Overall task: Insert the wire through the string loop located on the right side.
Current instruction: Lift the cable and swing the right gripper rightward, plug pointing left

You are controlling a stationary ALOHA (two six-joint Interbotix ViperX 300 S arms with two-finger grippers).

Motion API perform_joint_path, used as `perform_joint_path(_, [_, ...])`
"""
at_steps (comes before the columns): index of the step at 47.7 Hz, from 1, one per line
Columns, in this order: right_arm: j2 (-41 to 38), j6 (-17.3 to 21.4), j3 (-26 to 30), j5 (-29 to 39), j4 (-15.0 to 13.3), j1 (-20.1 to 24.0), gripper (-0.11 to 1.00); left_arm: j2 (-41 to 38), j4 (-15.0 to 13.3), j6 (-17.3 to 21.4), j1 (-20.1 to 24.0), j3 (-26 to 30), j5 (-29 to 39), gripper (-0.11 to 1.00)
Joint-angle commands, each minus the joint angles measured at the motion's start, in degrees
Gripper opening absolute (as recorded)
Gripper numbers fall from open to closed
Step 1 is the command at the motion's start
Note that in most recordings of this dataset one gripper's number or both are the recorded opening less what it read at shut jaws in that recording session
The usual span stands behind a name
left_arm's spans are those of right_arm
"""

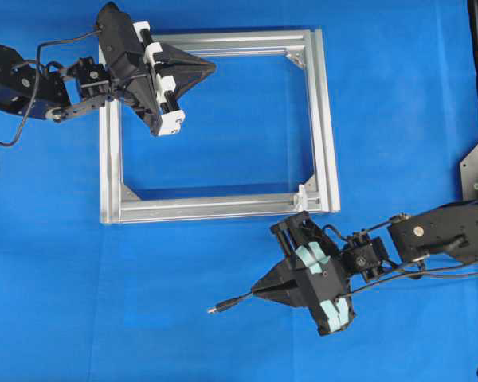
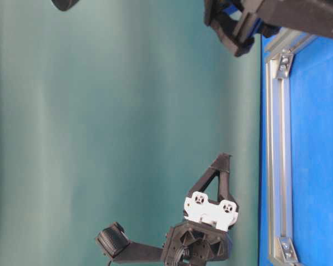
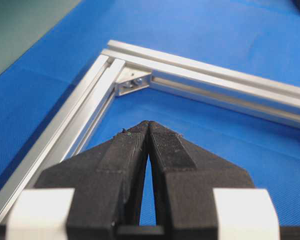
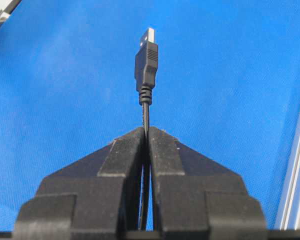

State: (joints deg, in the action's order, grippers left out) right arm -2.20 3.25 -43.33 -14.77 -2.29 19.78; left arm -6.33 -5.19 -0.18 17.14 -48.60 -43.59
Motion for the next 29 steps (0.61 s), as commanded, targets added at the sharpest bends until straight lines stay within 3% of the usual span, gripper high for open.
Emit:
perform_joint_path(1, [1.41, 0.0, 1.14, -0.26, 0.09, 0.26, -0.03, 1.58, 0.18, -0.09, -0.18, 0.7, -0.35, -0.02])
perform_joint_path(29, [2.81, 0.09, -0.44, -0.09, 0.09, 1.32, -0.03, 1.67, 0.18, 0.0, -0.26, 0.79, -0.35, -0.02])
